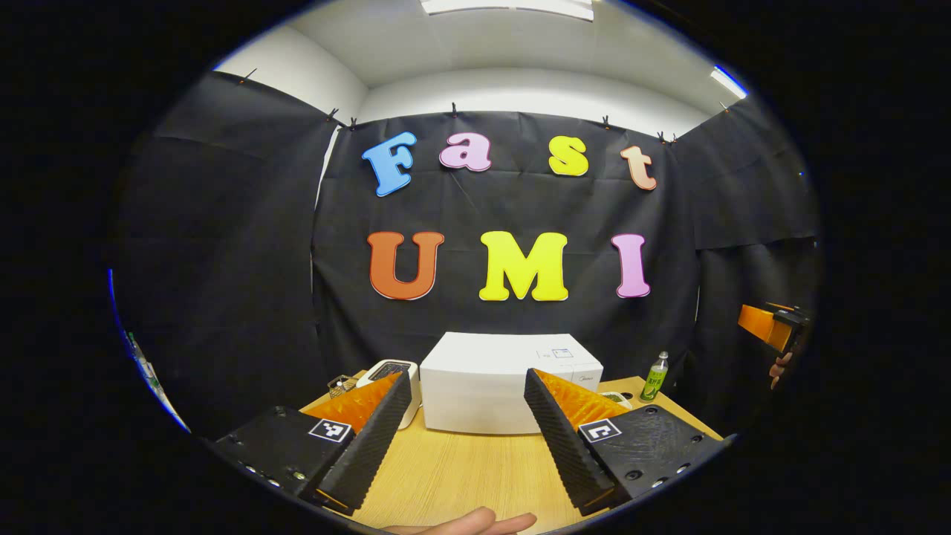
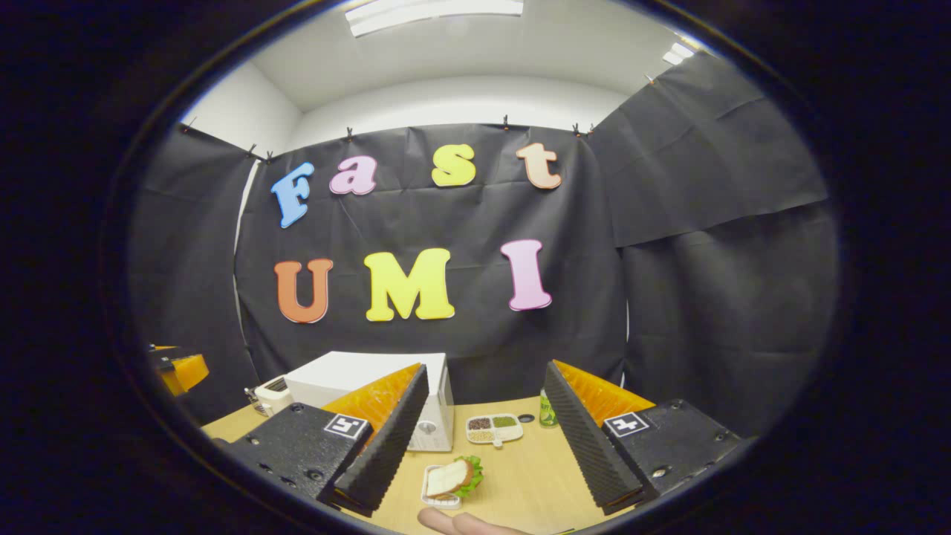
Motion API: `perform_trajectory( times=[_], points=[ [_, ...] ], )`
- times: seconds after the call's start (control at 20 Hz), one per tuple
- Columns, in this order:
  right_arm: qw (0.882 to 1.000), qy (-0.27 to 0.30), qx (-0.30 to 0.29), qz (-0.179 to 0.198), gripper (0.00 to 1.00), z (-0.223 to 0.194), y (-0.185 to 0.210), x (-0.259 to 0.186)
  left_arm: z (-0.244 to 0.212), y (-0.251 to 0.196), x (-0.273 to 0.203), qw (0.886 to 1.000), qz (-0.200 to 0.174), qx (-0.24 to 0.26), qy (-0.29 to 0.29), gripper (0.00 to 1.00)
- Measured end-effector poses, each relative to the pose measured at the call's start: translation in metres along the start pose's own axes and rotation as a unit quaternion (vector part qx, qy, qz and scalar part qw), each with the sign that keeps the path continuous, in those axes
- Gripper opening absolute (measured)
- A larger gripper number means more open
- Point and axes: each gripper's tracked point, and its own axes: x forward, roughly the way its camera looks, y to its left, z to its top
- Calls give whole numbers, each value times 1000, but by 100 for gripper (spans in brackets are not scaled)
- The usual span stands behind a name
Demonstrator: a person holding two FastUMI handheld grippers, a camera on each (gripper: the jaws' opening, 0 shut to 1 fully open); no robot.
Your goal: Open the microwave oven with the left hand, put the food in, and close the microwave oven.
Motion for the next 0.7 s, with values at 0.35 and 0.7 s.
perform_trajectory(
  times=[0.35,0.7],
  points=[
    [1000,-5,-16,2,91,-1,-15,1,-4,-12,6,1000,-22,-7,-7,95],
    [1000,-3,-3,9,92,-14,-26,-3,-27,-50,47,999,-51,-10,-2,95]
  ],
)
